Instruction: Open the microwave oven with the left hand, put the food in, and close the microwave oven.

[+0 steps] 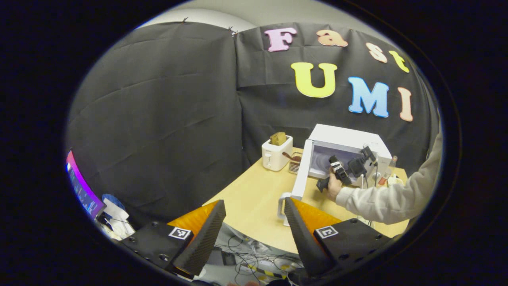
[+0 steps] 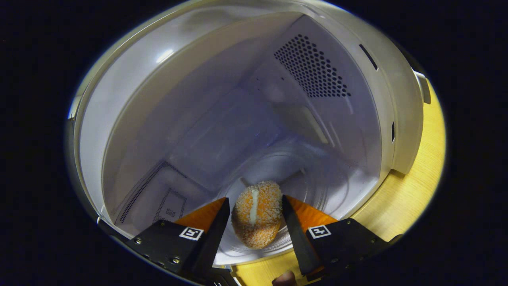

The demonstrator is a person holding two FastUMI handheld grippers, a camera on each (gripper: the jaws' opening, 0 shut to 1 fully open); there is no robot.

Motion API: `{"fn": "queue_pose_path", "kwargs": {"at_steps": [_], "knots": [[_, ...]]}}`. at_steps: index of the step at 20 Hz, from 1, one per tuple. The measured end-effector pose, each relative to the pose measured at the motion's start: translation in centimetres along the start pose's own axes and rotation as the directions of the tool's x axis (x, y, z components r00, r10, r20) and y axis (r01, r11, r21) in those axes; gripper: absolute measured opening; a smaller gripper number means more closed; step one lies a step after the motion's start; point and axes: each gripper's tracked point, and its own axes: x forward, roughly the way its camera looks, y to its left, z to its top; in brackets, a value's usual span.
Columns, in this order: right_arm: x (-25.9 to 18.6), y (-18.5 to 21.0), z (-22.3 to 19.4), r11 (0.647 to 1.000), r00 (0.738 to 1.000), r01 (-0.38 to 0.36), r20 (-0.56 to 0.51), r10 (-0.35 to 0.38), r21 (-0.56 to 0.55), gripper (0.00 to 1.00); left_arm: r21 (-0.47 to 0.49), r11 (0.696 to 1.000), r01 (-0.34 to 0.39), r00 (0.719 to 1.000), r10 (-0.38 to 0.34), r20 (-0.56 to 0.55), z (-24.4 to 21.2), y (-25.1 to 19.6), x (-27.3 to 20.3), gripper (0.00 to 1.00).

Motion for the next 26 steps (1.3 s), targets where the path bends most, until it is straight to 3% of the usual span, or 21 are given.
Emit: {"fn": "queue_pose_path", "kwargs": {"at_steps": [6, 9, 10, 12, 19, 26], "knots": [[0.3, -0.4, 0.5, 1.000, 1.000, 0.012, 0.021, -0.011, -0.005, 0.81, 0.032, 0.999, 0.003, 1.000, -0.003, -0.003, -1.0, -0.3, -0.7, 0.94], [0.1, -0.4, 0.4, 1.000, 1.000, 0.016, 0.009, -0.016, -0.003, 0.81, 0.018, 1.000, -0.005, 1.000, 0.005, 0.002, -1.0, 0.4, -0.9, 0.97], [-0.2, -0.4, 0.3, 1.000, 1.000, 0.017, -0.007, -0.017, -0.001, 0.81, 0.011, 1.000, -0.004, 1.000, 0.004, 0.003, -0.9, 0.6, -0.9, 0.94], [-0.9, 0.1, -0.1, 1.000, 0.999, -0.002, -0.037, 0.003, 0.005, 0.83, -0.007, 1.000, -0.002, 1.000, 0.002, 0.012, -1.0, 0.8, -0.9, 1.00], [-3.4, 1.1, 1.6, 0.998, 0.997, -0.060, -0.045, 0.060, -0.011, 0.86, -0.054, 0.998, 0.021, 0.998, -0.018, 0.068, -1.3, 2.5, -2.4, 1.00], [-12.1, 0.6, 2.8, 0.988, 0.992, -0.090, -0.095, 0.078, -0.129, 0.86, -0.062, 0.984, 0.165, 0.977, -0.155, 0.148, -1.8, 5.7, -2.1, 1.00]]}}
